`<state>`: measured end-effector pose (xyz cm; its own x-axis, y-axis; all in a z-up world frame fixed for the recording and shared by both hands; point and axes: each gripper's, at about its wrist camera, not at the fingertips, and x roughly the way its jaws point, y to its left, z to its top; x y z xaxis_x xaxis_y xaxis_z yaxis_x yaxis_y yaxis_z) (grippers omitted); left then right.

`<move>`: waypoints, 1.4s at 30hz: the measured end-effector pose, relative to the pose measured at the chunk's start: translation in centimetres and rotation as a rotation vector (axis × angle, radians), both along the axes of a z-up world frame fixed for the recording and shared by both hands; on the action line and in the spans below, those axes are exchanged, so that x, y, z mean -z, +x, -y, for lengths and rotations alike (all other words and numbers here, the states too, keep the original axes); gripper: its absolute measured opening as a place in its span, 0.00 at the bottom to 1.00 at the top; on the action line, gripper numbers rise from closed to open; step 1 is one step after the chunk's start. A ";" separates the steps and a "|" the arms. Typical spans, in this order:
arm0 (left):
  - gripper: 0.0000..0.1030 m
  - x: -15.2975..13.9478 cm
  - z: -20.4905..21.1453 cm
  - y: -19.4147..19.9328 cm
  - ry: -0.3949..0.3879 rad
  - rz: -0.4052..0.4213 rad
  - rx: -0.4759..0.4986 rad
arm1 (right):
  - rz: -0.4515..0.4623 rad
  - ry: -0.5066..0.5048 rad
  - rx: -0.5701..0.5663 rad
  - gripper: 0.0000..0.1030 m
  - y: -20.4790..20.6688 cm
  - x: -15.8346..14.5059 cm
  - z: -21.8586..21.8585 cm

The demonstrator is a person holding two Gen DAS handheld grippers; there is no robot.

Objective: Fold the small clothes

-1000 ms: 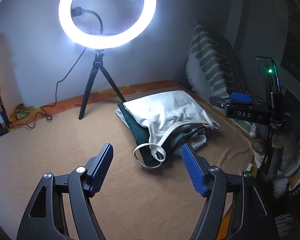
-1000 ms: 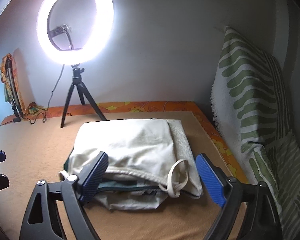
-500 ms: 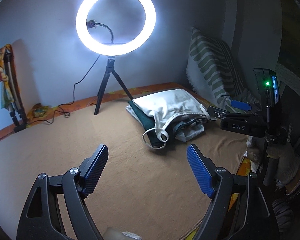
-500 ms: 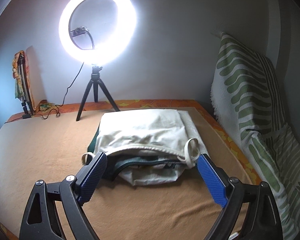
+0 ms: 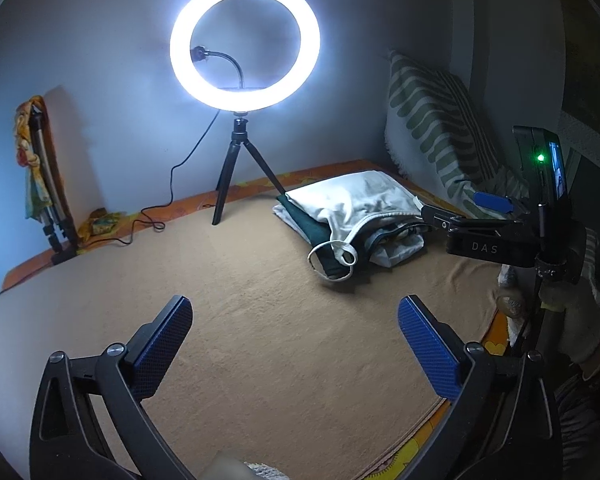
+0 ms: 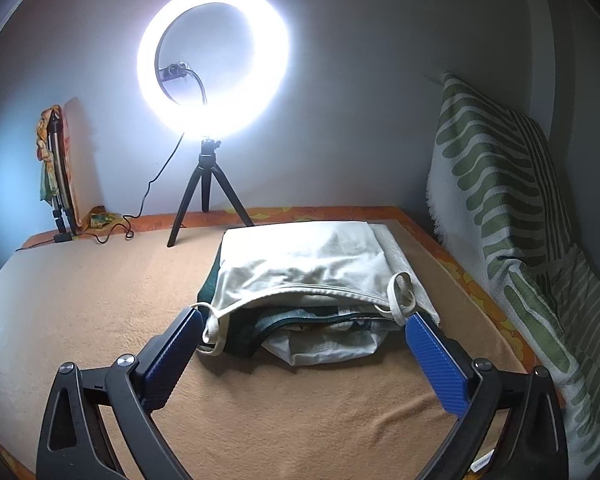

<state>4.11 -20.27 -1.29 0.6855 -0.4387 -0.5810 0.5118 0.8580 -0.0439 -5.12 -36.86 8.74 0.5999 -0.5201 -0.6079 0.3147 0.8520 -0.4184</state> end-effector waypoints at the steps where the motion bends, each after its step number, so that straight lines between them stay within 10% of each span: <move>1: 0.99 0.0 -0.1 -0.1 0.005 0.002 -0.005 | 0.002 0.003 0.000 1.00 -0.1 0.1 -0.1; 42: 0.99 -0.3 -0.3 -2.3 0.012 0.048 0.004 | 0.018 0.003 0.015 1.00 -1.0 0.3 -0.1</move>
